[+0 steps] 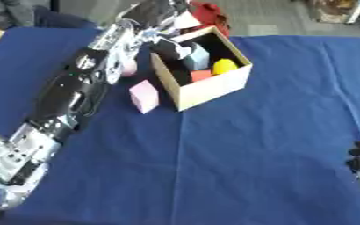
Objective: Pick up objects on the table and place them in the box.
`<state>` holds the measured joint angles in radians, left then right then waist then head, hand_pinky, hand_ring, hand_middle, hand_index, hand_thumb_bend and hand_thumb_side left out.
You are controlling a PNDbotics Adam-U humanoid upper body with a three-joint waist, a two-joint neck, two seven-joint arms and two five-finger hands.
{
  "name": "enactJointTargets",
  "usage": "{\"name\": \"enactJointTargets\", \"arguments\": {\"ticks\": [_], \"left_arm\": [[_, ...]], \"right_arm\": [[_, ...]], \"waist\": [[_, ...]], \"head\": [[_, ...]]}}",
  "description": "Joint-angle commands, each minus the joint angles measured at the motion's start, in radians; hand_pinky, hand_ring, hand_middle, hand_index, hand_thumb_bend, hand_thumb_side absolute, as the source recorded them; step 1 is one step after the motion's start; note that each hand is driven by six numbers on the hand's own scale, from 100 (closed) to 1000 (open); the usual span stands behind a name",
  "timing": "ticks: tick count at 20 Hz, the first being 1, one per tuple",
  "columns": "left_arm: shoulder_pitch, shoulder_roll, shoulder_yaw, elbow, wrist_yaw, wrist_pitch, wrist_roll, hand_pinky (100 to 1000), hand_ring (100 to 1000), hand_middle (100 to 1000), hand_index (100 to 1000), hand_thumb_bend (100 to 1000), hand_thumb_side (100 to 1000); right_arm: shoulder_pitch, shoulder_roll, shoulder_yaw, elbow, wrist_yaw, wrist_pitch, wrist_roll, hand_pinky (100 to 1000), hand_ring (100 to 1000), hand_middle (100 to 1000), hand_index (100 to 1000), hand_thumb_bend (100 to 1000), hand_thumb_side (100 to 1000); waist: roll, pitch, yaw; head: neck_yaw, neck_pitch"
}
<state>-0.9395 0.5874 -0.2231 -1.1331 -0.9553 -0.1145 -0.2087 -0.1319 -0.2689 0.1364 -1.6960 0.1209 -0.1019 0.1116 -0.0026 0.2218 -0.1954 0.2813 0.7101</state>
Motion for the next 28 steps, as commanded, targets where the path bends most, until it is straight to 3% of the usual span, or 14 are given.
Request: {"name": "enactJointTargets", "arguments": {"ticks": [1,4,9,18,28], "left_arm": [[0.011,0.124,0.043,-0.049,0.042,0.011,-0.08,840,785,834,935,381,444],[0.061,0.2,0.076,-0.046,0.041,0.024,-0.147,839,783,819,915,428,317],[0.136,0.243,0.12,0.027,0.078,0.01,-0.221,833,774,803,899,407,273],[0.194,0.246,0.144,0.102,0.078,0.002,-0.259,823,758,790,890,444,189],[0.21,0.211,0.144,0.174,-0.014,0.034,-0.183,785,706,742,852,440,175]], "right_arm": [[-0.004,-0.022,-0.013,-0.014,0.004,0.0,-0.009,684,657,674,804,100,389],[-0.002,-0.024,-0.016,-0.016,0.006,-0.001,-0.012,684,657,674,804,100,386],[-0.003,-0.023,-0.019,-0.018,0.01,-0.002,-0.014,684,657,675,804,100,385],[-0.005,-0.022,-0.022,-0.016,0.011,-0.002,-0.017,684,658,675,805,100,382],[-0.006,-0.023,-0.021,-0.014,0.009,-0.001,-0.016,684,658,674,804,100,380]], "waist": [[0.008,-0.027,0.008],[0.012,-0.027,0.021],[0.014,-0.027,0.032],[0.01,-0.025,0.028],[0.006,-0.022,0.025]], "head": [[-0.016,-0.016],[-0.022,-0.018],[-0.028,-0.022],[-0.029,-0.025],[-0.028,-0.024]]}}
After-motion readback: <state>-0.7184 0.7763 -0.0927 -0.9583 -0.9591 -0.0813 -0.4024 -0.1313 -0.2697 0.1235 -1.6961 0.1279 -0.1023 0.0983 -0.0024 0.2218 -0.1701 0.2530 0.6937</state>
